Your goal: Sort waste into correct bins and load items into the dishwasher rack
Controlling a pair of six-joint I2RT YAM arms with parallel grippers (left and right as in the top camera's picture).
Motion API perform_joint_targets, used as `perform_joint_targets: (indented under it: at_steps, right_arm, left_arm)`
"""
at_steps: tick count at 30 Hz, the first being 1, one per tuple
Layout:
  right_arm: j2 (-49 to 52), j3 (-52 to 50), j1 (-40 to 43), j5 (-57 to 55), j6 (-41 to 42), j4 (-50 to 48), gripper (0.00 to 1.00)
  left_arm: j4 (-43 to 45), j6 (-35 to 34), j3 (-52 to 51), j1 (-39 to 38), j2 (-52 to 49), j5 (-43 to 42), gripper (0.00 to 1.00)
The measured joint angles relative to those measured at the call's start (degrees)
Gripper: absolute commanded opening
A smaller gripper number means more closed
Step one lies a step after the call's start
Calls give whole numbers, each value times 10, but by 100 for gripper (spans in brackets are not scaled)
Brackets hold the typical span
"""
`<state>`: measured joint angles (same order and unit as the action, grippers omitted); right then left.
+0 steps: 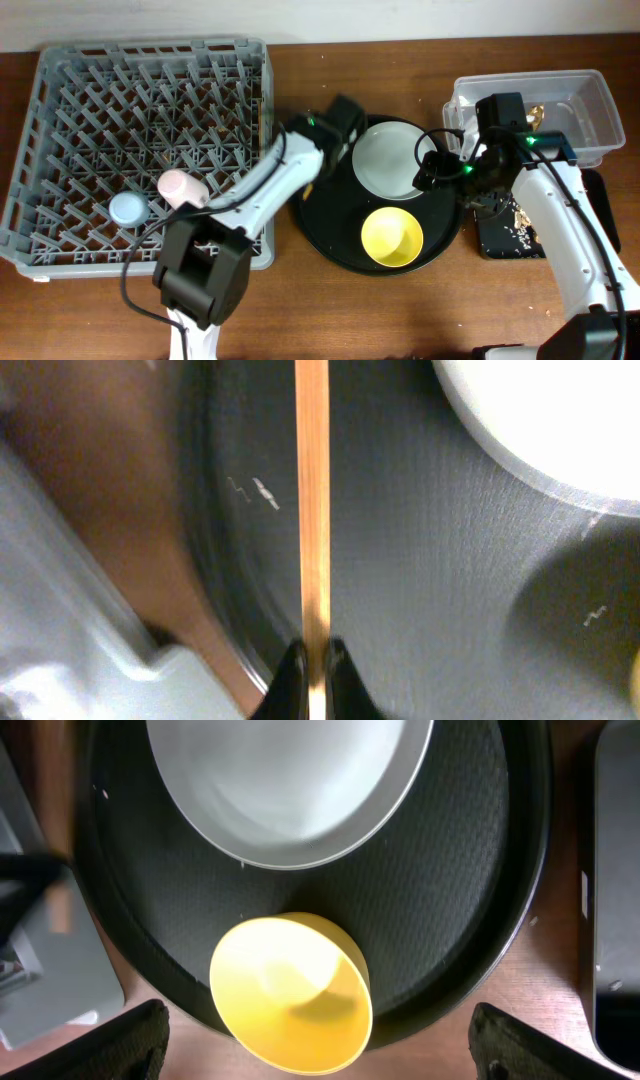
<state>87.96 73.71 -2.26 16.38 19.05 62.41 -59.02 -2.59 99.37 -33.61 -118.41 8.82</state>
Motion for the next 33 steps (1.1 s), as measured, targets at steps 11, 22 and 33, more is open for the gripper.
perform_joint_targets:
  at_steps: [11, 22, 33]
  right_arm:
    - [0, 0, 0, 0, 0, -2, 97]
    - [0, 0, 0, -3, 8, -1, 98]
    - [0, 0, 90, -76, 95, 15, 99]
  left_arm:
    - [-69, -162, 66, 164, 11, 20, 31]
    - [-161, -86, 79, 75, 57, -180, 63]
    - [147, -106, -212, -61, 54, -316, 28]
